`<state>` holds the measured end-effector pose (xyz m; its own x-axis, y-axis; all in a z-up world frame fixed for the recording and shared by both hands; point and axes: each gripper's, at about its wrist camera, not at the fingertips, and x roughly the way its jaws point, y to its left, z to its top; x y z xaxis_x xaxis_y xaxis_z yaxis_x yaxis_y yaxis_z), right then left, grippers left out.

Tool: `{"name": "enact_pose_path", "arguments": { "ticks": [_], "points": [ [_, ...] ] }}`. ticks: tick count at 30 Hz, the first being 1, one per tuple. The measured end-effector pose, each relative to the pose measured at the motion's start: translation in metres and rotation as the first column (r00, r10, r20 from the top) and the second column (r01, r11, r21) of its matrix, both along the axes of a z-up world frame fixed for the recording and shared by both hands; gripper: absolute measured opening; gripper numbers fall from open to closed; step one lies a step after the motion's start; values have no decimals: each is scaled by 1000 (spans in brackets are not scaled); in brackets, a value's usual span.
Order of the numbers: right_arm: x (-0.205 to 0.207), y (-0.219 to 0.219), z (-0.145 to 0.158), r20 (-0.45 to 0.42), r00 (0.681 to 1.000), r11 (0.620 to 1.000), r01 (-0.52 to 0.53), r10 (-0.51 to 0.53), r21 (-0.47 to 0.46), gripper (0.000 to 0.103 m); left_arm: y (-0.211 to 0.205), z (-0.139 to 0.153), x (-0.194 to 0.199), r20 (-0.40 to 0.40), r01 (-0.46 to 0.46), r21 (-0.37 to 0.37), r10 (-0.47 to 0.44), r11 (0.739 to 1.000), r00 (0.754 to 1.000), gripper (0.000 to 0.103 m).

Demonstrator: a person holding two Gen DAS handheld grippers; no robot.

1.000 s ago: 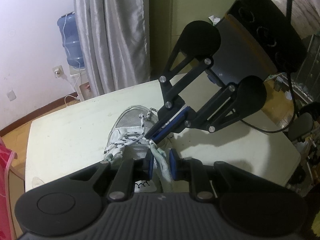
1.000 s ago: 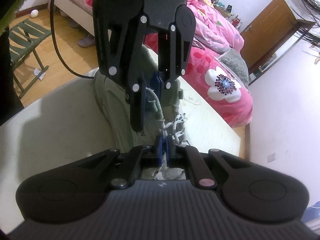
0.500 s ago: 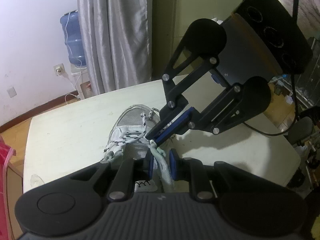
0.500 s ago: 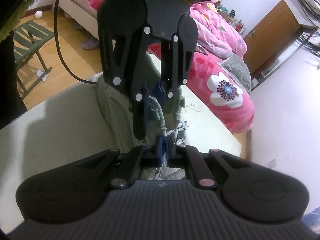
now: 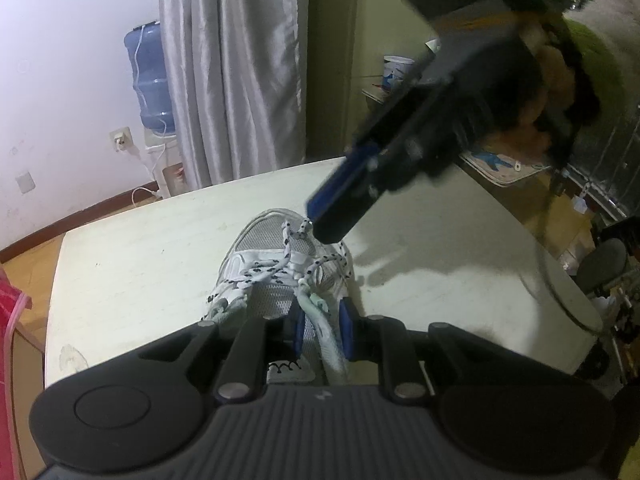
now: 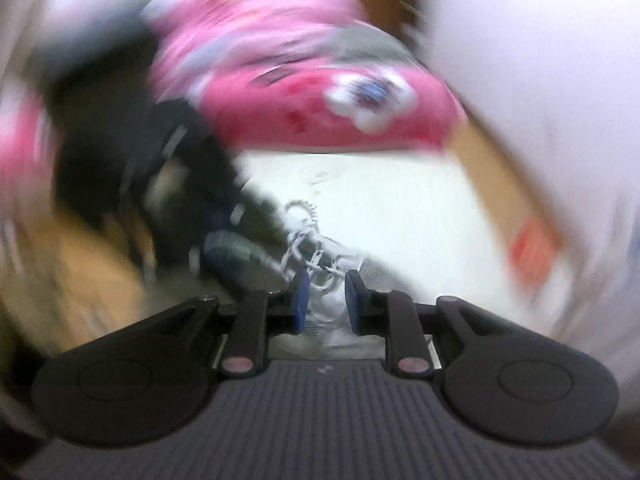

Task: Lace up shoes with both hands
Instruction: 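Release the lace from the right tool and lift it away from the sneaker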

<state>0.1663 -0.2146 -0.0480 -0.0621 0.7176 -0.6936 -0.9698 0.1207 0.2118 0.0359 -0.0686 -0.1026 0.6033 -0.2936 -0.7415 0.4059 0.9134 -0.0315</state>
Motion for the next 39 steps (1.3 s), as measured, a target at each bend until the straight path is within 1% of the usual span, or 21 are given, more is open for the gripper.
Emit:
{"name": "enact_pose_path", "arguments": {
  "ticks": [1, 2, 3, 5, 6, 7, 9, 10, 11, 12, 13, 14, 17, 21, 23, 25, 29, 31, 32, 35, 39],
  "points": [
    [14, -4, -5, -174, 979, 995, 103, -103, -6, 19, 0, 0, 1, 1, -3, -1, 3, 1000, 1000, 18],
    [27, -9, -10, -344, 917, 978, 205, -203, -30, 19, 0, 0, 1, 2, -5, -3, 5, 1000, 1000, 19],
    [38, -15, -21, -502, 811, 950, 304, -299, -73, 19, 0, 0, 2, 3, -6, -4, 6, 1000, 1000, 19],
    [47, -30, -44, -685, 599, 888, 430, -416, -163, 20, -2, 0, 0, 8, -1, 0, 1, 1000, 1000, 19],
    [49, -38, -56, -749, 479, 852, 479, -458, -214, 21, -2, 0, -1, 11, 1, 2, -1, 1000, 1000, 18],
    [49, -46, -68, -791, 363, 811, 521, -493, -266, 21, -2, 0, -1, 14, 5, 6, -5, 1000, 1000, 18],
    [47, -57, -89, -848, 152, 749, 564, -508, -347, 21, -3, -1, 0, 22, 15, 14, -15, 1000, 1000, 18],
    [45, -62, -98, -862, 60, 728, 567, -504, -386, 21, -3, -1, 0, 27, 21, 19, -22, 1000, 999, 18],
    [42, -65, -106, -868, -28, 709, 565, -496, -423, 21, -3, -1, 1, 31, 27, 25, -28, 999, 999, 18],
    [39, -67, -113, -869, -88, 698, 558, -488, -449, 21, -4, -2, 1, 36, 32, 31, -34, 999, 999, 18],
    [34, -69, -118, -863, -138, 685, 554, -485, -473, 21, -4, -2, 1, 40, 37, 36, -38, 999, 998, 18],
    [32, -69, -121, -862, -167, 680, 550, -478, -484, 21, -5, -2, 1, 45, 42, 42, -44, 998, 998, 18],
    [26, -66, -124, -857, -234, 677, 531, -460, -509, 21, -7, -4, 2, 60, 60, 64, -64, 996, 996, 18],
    [28, -58, -121, -841, -270, 662, 524, -468, -536, 19, -11, -5, 1, 74, 75, 88, -82, 993, 994, 19],
    [28, -55, -118, -834, -274, 654, 524, -478, -546, 18, -13, -6, -1, 77, 78, 92, -86, 993, 993, 19],
    [27, -59, -115, -831, -270, 649, 525, -486, -550, 16, -15, -7, -4, 81, 79, 97, -87, 992, 993, 19],
    [26, -52, -113, -820, -234, 639, 529, -522, -558, 6, -16, -8, -5, 85, 75, 101, -84, 992, 993, 19],
    [26, -50, -110, -819, -226, 636, 533, -528, -558, 5, -17, -9, -4, 89, 73, 103, -82, 992, 993, 19],
    [26, -48, -108, -821, -212, 639, 536, -531, -551, 3, -18, -9, -7, 91, 74, 107, -84, 992, 992, 19],
    [28, -43, -101, -826, -175, 649, 541, -536, -535, 3, -19, -9, -9, 96, 75, 114, -86, 991, 992, 19],
    [31, -38, -104, -827, -165, 655, 536, -537, -532, 2, -19, -9, -15, 99, 74, 112, -86, 991, 991, 19]
  ]
}}
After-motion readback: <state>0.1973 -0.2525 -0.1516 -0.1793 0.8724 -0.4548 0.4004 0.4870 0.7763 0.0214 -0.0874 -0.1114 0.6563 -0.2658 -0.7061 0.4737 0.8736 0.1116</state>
